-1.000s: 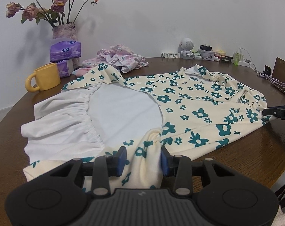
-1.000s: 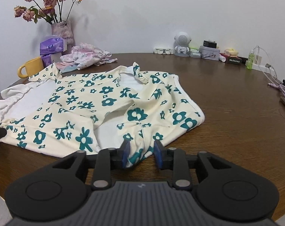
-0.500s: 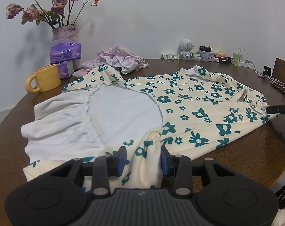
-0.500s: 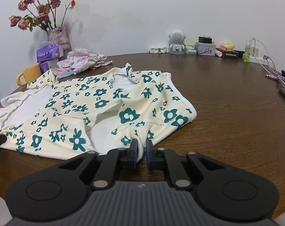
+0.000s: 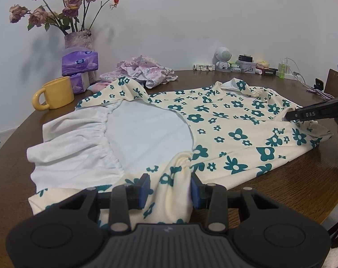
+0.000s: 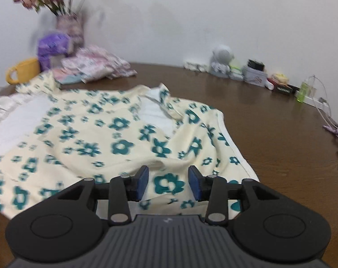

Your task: Fold clothes

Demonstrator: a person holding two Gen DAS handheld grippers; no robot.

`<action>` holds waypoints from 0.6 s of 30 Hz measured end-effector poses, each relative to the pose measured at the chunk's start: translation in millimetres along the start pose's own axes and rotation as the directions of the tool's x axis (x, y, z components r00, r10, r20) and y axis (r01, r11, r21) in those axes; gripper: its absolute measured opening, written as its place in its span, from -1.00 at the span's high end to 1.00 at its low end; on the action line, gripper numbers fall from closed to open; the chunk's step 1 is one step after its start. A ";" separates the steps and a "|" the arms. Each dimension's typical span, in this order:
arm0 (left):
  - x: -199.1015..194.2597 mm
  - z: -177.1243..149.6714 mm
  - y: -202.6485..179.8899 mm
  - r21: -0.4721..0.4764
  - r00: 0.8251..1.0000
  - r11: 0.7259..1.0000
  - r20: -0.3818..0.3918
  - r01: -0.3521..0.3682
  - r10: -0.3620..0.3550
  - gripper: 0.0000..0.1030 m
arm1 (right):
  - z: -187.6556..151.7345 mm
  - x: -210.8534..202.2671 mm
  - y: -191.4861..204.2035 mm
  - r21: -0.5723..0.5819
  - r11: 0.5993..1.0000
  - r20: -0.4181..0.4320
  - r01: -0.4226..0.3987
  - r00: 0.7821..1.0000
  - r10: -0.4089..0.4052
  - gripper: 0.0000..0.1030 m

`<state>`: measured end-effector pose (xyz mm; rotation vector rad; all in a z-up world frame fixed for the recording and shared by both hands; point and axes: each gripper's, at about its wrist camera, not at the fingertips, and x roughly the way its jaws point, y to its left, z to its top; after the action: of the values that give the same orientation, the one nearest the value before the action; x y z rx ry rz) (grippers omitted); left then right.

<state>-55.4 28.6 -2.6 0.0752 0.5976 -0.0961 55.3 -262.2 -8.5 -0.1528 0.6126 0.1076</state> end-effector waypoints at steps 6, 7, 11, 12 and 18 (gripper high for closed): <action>0.4 -0.2 1.6 -0.005 1.000 1.000 0.003 0.001 -0.001 0.28 | 2.8 -3.8 -29.6 0.052 0.999 -0.016 -0.013 1.000 0.014 0.84; 0.4 -0.3 2.0 -0.005 1.000 1.000 0.004 0.001 -0.001 0.28 | 3.6 -3.2 -32.9 0.051 0.998 -0.020 -0.026 0.999 0.027 0.84; -0.4 -0.2 3.1 -0.004 1.000 1.000 0.003 0.009 -0.009 0.28 | 3.7 -2.6 -37.4 0.058 0.995 -0.024 -0.080 0.996 0.082 0.76; -0.8 0.0 3.3 -0.003 1.000 1.000 0.001 0.012 -0.012 0.28 | 3.3 -6.5 -39.5 0.078 0.992 -0.018 -0.095 0.995 0.097 0.70; -12.3 3.2 7.3 -0.038 0.996 0.995 0.001 0.088 -0.088 0.27 | -3.8 -43.9 -37.5 0.105 0.968 0.026 -0.229 0.973 0.228 0.55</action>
<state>-63.0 36.4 7.3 0.0118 0.6033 -0.1705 23.0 -302.2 18.0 0.0232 0.6193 0.2981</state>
